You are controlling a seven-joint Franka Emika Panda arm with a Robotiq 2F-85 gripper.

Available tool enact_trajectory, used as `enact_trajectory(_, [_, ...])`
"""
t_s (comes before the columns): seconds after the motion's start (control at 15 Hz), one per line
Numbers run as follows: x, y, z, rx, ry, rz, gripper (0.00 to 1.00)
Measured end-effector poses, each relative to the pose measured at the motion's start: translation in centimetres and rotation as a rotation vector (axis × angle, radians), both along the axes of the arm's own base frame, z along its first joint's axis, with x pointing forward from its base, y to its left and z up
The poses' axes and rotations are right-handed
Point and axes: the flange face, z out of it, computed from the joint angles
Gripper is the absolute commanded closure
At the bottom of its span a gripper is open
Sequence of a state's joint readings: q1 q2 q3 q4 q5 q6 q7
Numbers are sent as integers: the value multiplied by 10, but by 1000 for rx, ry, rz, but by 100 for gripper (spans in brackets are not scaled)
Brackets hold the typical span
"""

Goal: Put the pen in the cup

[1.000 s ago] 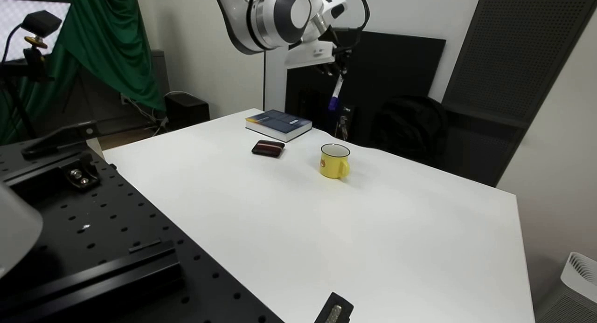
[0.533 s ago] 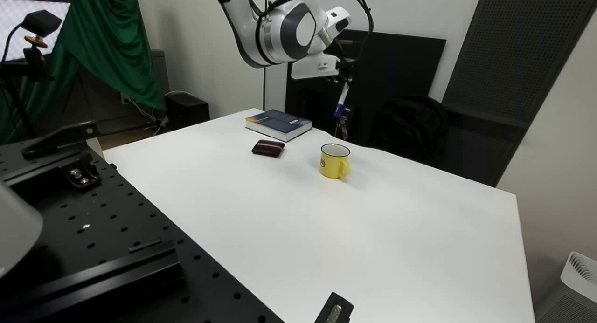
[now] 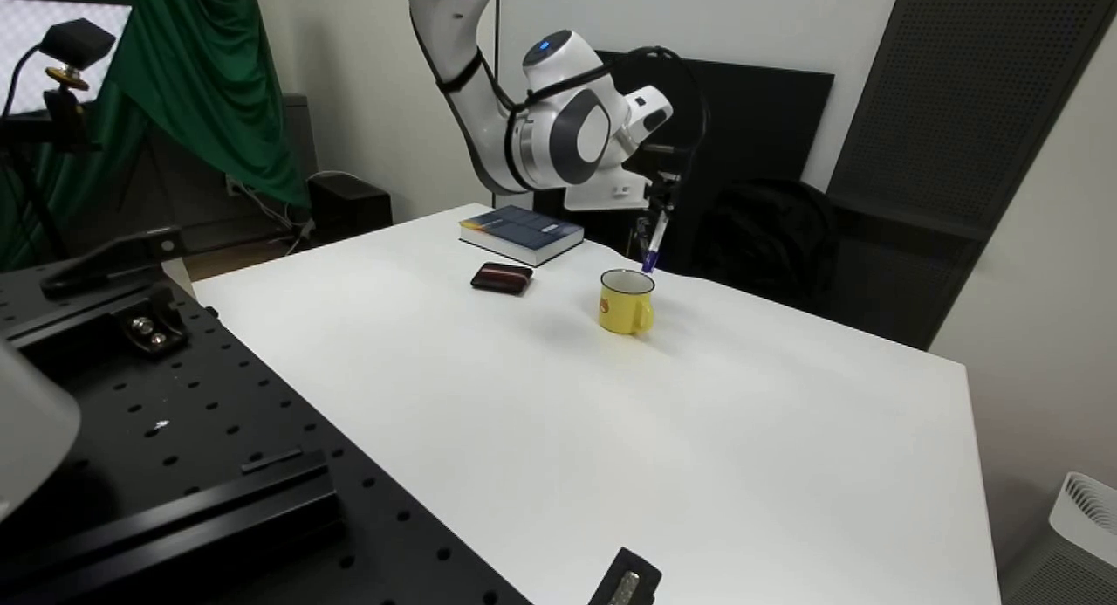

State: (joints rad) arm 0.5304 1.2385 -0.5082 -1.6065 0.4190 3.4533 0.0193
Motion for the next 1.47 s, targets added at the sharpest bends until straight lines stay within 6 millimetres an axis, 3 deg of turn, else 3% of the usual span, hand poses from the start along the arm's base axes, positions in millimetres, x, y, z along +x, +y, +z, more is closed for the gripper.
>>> enact_trajectory(0.47, [3,4,-47,65,-20,-48,95])
enact_trajectory(0.53, [1,6,-53,73,-18,-52,54])
enact_trajectory(0.6, [-2,7,-58,79,-12,-56,54])
enact_trajectory(1.0, [-32,25,-98,165,116,-26,13])
enact_trajectory(1.13, [-41,26,-96,175,157,-7,2])
enact_trajectory(1.27, [-52,26,-87,168,189,3,5])
enact_trajectory(1.33, [-57,27,-79,161,198,5,0])
enact_trajectory(1.47, [-66,29,-59,144,208,11,0])
